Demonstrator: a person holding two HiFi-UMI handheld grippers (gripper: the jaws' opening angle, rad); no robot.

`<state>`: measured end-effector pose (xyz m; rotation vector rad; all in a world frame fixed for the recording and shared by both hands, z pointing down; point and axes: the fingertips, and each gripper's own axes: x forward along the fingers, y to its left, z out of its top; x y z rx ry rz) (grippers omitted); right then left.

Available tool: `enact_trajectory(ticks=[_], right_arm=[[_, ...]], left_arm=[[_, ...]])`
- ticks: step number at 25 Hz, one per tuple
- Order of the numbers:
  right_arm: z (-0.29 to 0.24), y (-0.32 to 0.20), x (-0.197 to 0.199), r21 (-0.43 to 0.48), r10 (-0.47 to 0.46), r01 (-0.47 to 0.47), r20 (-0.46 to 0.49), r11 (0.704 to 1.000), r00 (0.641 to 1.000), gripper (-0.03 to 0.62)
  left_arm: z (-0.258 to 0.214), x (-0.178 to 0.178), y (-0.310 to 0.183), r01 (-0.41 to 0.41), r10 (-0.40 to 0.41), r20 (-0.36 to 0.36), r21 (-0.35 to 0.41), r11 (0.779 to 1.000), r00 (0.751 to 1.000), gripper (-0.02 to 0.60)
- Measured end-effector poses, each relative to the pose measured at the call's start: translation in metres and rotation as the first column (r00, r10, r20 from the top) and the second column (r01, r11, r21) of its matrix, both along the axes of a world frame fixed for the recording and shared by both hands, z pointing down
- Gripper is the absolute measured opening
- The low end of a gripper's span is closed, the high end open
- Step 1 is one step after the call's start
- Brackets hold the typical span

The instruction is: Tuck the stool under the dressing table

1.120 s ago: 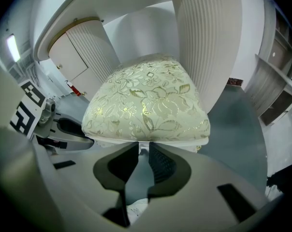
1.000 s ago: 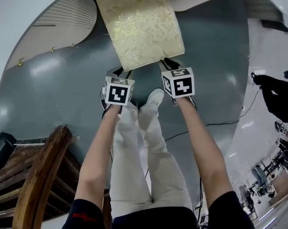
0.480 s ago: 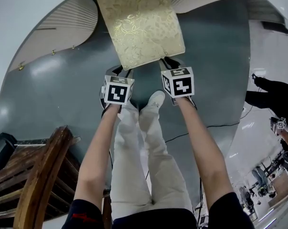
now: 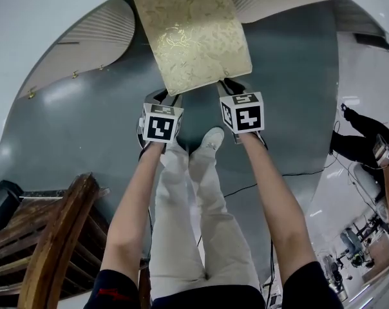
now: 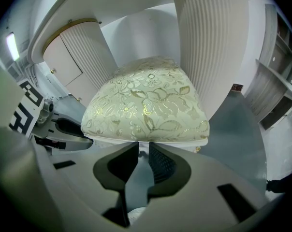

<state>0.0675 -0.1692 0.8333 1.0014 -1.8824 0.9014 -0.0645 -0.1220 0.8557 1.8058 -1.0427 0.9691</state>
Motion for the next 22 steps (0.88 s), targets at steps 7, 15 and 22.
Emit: enact_trajectory(ticks=[7,15,22], right_arm=[[-0.004,-0.022,-0.006,0.009,-0.007,0.007,0.001,1.000,1.000,0.089],[-0.003,-0.029,-0.010,0.015,-0.009,0.009,0.001,1.000,1.000,0.085],[-0.002,-0.039,-0.012,0.031,0.011,-0.011,0.007,0.999,1.000,0.084]], left_arm=[[-0.002,-0.005,-0.023,-0.009,0.009,0.014,0.021,1.000,1.000,0.155],[-0.004,-0.009,-0.030,-0.001,0.001,0.019,0.022,1.000,1.000,0.156],[-0.002,-0.011,-0.040,0.006,-0.007,0.023,0.040,0.999,1.000,0.156]])
